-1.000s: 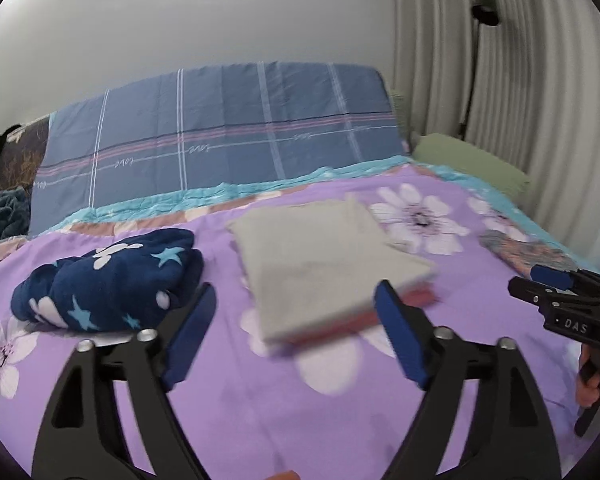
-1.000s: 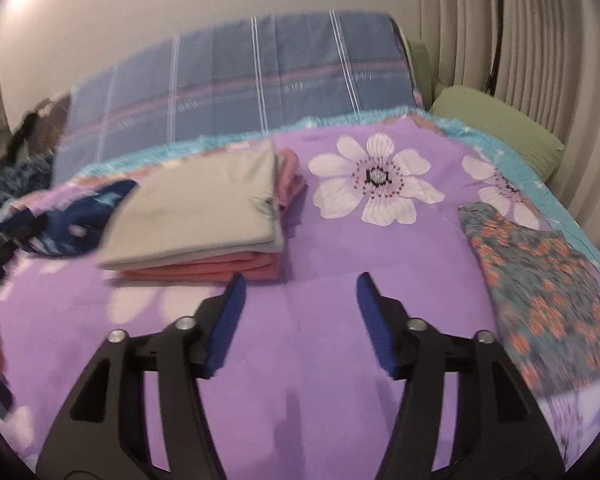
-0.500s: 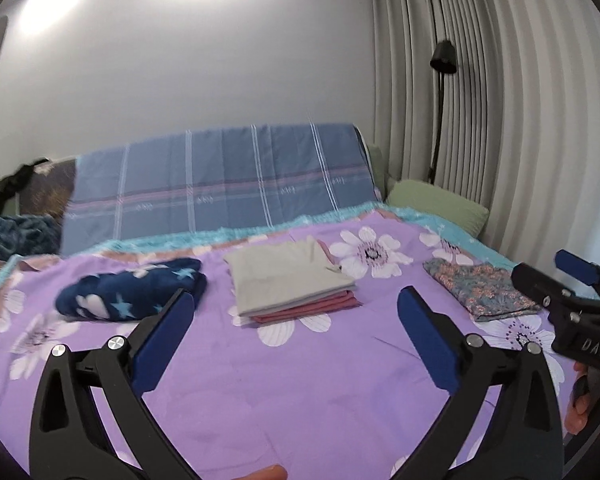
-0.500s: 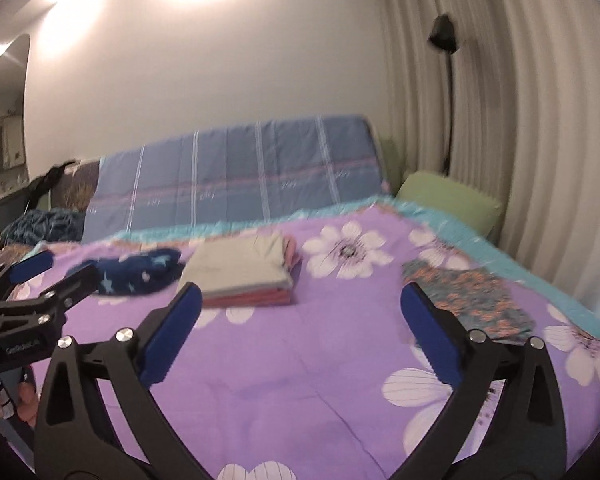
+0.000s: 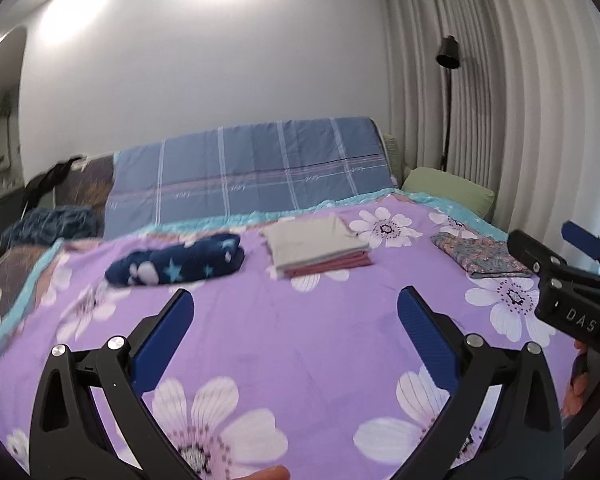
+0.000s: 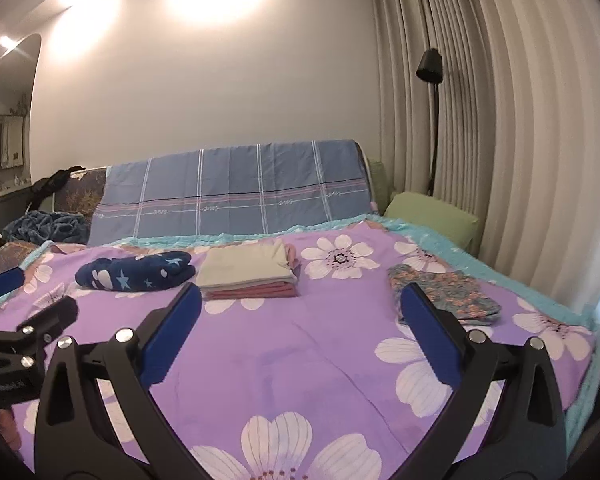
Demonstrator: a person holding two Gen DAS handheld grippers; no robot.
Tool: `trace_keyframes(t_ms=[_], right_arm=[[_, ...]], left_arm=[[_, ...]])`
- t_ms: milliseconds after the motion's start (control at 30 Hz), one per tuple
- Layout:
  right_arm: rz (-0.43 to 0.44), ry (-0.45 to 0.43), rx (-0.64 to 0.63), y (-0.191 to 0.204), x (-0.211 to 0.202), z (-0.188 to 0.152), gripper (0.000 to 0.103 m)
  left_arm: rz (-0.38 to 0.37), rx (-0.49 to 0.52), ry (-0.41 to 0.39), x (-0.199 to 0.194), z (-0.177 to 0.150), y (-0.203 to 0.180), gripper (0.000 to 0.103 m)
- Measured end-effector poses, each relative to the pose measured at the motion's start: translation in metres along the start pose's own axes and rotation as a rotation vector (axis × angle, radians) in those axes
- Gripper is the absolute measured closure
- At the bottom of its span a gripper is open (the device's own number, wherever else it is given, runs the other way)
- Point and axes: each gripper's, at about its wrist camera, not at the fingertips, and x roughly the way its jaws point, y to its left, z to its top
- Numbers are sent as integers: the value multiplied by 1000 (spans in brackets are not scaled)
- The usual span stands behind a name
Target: Fold small clothes
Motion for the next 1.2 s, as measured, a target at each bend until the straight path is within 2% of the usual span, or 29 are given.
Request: trace_keyframes(t_ms=[67,267,467,833,1200], right_arm=[[5,10,-11,3,-7,-7,2],[17,25,-16,9,-19,-18,2],[6,22,-63,18,-28,-28,2],[-2,52,-48,9,-19,-30,2],[5,78,-46,9,-5,-33,2]], left_arm=[[1,-15,13,-7,-6,7,1],[65,27,0,-18,-15,9,1],[57,29,15,-20,-18,6,1],[33,23,63,-3,-24,-7,1],[37,38,75,7,-27,-15,1]])
